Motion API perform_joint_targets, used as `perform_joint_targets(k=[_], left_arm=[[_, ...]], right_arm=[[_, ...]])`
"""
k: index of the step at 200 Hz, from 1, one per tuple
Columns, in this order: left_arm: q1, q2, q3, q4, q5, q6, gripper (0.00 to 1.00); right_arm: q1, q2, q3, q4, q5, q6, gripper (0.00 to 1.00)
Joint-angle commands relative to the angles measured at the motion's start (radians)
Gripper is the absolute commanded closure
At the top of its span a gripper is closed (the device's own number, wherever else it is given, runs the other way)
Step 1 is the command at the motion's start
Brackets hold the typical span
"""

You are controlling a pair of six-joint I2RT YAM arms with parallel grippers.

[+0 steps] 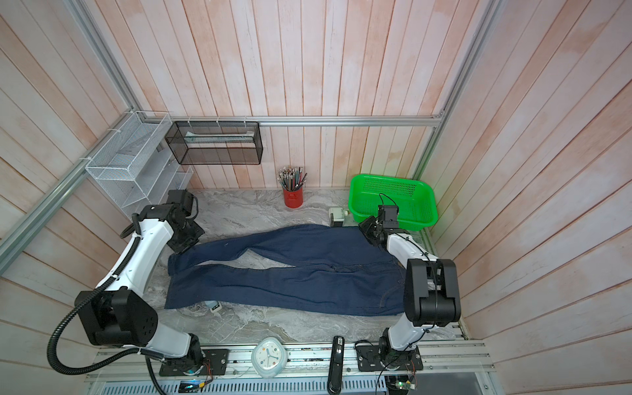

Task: Fold and stack the trousers
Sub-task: Flatten out the trousers at the center of the table.

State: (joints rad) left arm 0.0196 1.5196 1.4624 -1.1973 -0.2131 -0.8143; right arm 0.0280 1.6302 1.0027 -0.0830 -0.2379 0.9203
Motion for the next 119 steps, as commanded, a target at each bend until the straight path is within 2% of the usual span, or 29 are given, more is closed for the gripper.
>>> perform_joint_targets(k=[1,33,76,119], left_arm=[[0.004,-0.029,0.047,-0.063,0.004,0.003,1.00],[0.032,-0.050,0.039,-0.050,0.035,0.019,1.00],[0.051,0.085,0.041,0.032,0.080,0.029,1.00],[0.061,0.201,0.067,0.092,0.052,0.020,1.00]], right_arm=[[0.006,-0.019,-0.018,-0.019,-0.011,-0.013,0.55],[0.006,-0.013,-0.014,-0.018,-0.021,-0.014,0.55],[0.007,-0.015,-0.020,-0.017,-0.023,-0.012,0.55],[0.007,-0.024,-0.035,-0.013,-0.021,-0.008,0.55]])
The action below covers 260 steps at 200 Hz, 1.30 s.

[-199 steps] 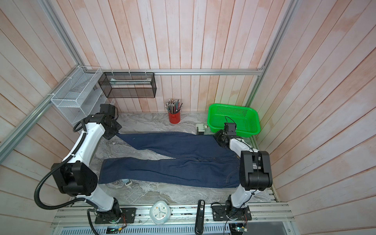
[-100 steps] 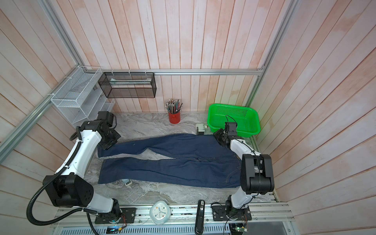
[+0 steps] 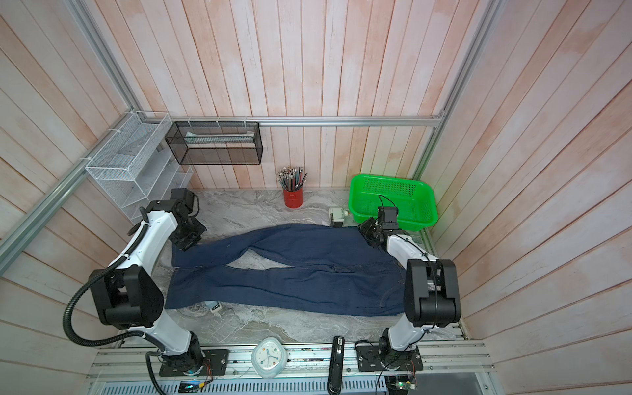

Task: Fold and stack the trousers
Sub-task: Flatten out the trousers at the center of the table.

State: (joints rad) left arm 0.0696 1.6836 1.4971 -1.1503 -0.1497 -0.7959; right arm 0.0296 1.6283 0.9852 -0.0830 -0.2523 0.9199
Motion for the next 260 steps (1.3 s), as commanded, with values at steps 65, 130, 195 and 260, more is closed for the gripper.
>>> perform_joint_targets(k=[65,130,195,260], left_arm=[[0.032,0.187,0.151,0.096,-0.108,-0.018,0.99],[0.053,0.411,0.385,0.088,-0.186,-0.008,0.97],[0.032,0.341,0.411,0.100,-0.175,0.039,0.51],[0.021,0.100,-0.037,0.290,-0.008,0.092,0.61]], right_arm=[[0.003,0.001,-0.006,-0.018,-0.004,-0.007,0.55],[0.004,0.010,0.008,-0.031,0.005,-0.016,0.55],[0.004,-0.020,0.006,-0.087,0.005,-0.054,0.41],[0.004,-0.056,-0.113,-0.103,-0.038,-0.062,0.62]])
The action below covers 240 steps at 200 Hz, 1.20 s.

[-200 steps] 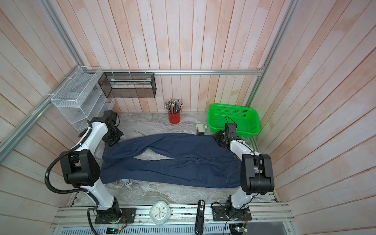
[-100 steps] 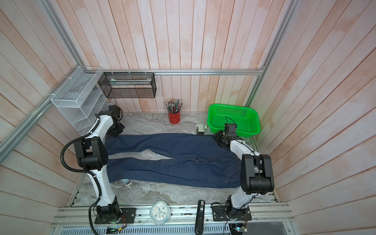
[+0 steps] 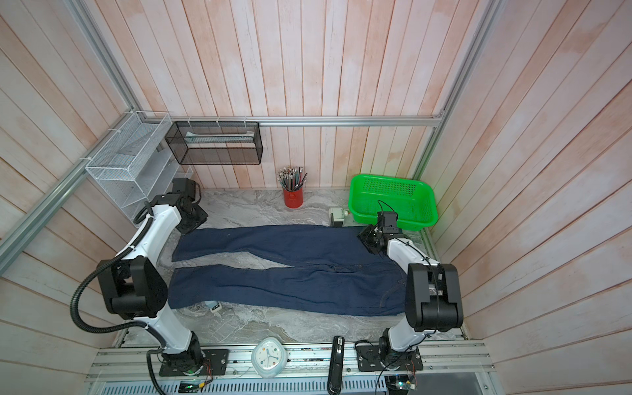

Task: Fold and stack the trousers
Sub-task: Flatten out the trousers at the center of the table.

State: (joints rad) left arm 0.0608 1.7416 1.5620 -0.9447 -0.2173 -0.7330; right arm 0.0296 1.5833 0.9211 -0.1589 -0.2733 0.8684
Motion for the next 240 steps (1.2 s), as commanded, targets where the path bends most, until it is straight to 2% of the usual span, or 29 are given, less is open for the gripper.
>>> perform_joint_targets(k=[1,20,41,83,112,162,180,199,240], left_arm=[[0.030,0.044,-0.105,0.087,0.063,0.031,0.61],[0.041,0.089,-0.135,0.144,0.081,0.063,0.63],[0.052,0.157,-0.129,0.172,0.088,0.091,0.65],[0.075,0.283,-0.117,0.148,-0.001,0.128,0.66],[0.096,0.344,-0.099,0.157,-0.004,0.139,0.66],[0.105,0.418,-0.015,0.152,0.025,0.152,0.65],[0.102,0.383,-0.034,0.167,0.044,0.162,0.63],[0.079,0.287,-0.058,0.168,0.066,0.181,0.59],[0.019,-0.038,-0.079,0.090,0.072,0.183,0.52]], right_arm=[[0.004,-0.009,-0.050,-0.027,-0.017,-0.011,0.62],[0.004,0.029,-0.067,-0.033,-0.003,-0.030,0.69],[0.001,0.072,-0.070,-0.052,0.051,-0.051,0.71],[-0.034,0.127,-0.079,-0.103,0.191,-0.065,0.70],[-0.094,0.153,-0.097,-0.106,0.268,-0.071,0.68],[-0.171,0.188,-0.100,-0.110,0.304,-0.089,0.63],[-0.169,0.178,-0.096,-0.088,0.259,-0.105,0.59],[-0.161,0.118,-0.105,-0.027,0.148,-0.123,0.53],[-0.082,-0.043,-0.015,-0.145,0.185,-0.142,0.35]])
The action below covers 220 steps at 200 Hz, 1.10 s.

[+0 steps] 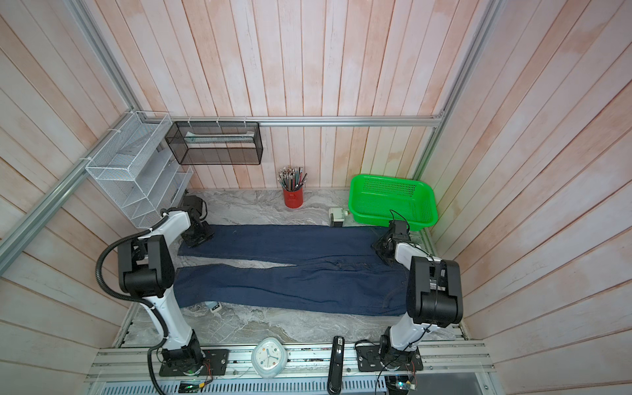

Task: Fold and stack the trousers
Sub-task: Flatten out the trousers at the center of the table.

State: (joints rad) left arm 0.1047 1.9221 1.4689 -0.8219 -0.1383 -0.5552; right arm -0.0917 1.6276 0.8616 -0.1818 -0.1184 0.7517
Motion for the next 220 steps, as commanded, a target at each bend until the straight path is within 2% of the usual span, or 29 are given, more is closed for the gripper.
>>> perform_joint_targets(k=[1,28,44,75,118,176,220], left_arm=[[-0.025,-0.224,0.013,-0.035,-0.007,0.004,0.52],[-0.003,-0.331,-0.066,-0.153,-0.025,-0.039,0.51],[0.028,-0.368,-0.165,-0.196,-0.001,-0.069,0.51],[0.113,-0.440,-0.390,-0.148,0.022,-0.098,0.51],[0.196,-0.408,-0.538,-0.039,0.101,-0.104,0.51],[0.230,-0.338,-0.566,0.027,0.113,-0.082,0.51],[0.212,-0.425,-0.450,-0.008,0.161,-0.062,0.51]], right_arm=[[0.040,-0.091,0.046,-0.125,0.031,-0.024,0.35],[0.043,-0.163,0.051,-0.222,0.053,-0.005,0.35],[0.044,-0.190,0.033,-0.280,0.058,0.006,0.36],[0.041,-0.192,-0.028,-0.339,0.044,0.005,0.42],[0.004,-0.115,-0.118,-0.302,0.016,-0.019,0.45],[-0.111,-0.055,-0.164,-0.252,0.067,-0.035,0.42],[-0.118,-0.150,-0.118,-0.208,-0.070,-0.052,0.41]])
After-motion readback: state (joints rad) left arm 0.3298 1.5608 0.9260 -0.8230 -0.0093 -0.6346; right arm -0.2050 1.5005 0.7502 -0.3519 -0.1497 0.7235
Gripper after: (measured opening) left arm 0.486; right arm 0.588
